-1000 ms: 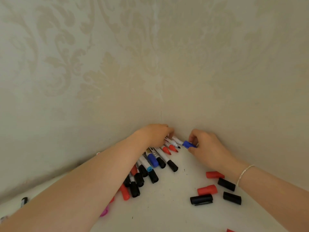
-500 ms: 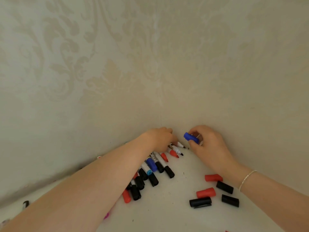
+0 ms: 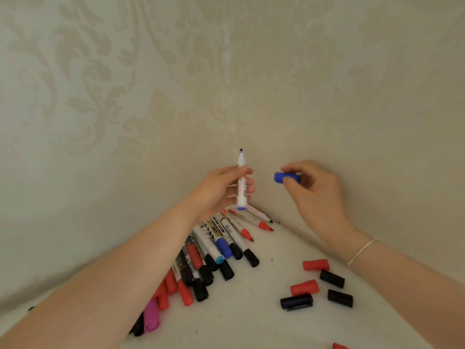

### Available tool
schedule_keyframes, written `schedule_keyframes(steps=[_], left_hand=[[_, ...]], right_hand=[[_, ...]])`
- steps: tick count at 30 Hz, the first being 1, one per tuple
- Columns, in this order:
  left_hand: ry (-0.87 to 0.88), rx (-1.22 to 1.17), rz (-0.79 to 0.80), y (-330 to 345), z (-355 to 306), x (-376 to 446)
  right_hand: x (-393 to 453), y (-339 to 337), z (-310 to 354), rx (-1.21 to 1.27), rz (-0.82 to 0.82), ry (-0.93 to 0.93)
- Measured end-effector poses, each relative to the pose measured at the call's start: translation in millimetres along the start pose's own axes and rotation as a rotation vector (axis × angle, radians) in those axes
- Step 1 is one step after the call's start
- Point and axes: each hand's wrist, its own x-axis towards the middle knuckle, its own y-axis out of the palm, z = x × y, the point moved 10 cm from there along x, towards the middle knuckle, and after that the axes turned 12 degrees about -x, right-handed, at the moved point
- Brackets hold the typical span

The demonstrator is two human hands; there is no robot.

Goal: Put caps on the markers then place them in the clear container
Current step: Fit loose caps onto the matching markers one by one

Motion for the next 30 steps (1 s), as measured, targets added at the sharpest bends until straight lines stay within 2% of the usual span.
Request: schedule_keyframes(steps=[2, 6, 14, 20, 26, 30], left_hand=[[-0.145, -0.274, 0.04, 3, 11, -15], [-0.266, -0.38, 0.11, 7, 22, -36], [-0.341, -0.195, 0.247, 18, 22, -65], [-0.343, -0.11, 0.274, 27, 15, -78], [-0.307, 0.0, 0.208, 29, 9, -85], [-0.111, 0.331, 0.052, 24, -8, -86]], right_hand=[[10, -1, 5, 0.141, -0.014, 0.104], [18, 11, 16, 0.261, 0.056, 0.225], [22, 25, 30, 0.164, 0.208, 0.27], [11, 38, 43, 0.071, 0.351, 0.257], [2, 45, 56, 0.086, 0.48, 0.207], [-2, 43, 61, 0.049, 0.507, 0.162]])
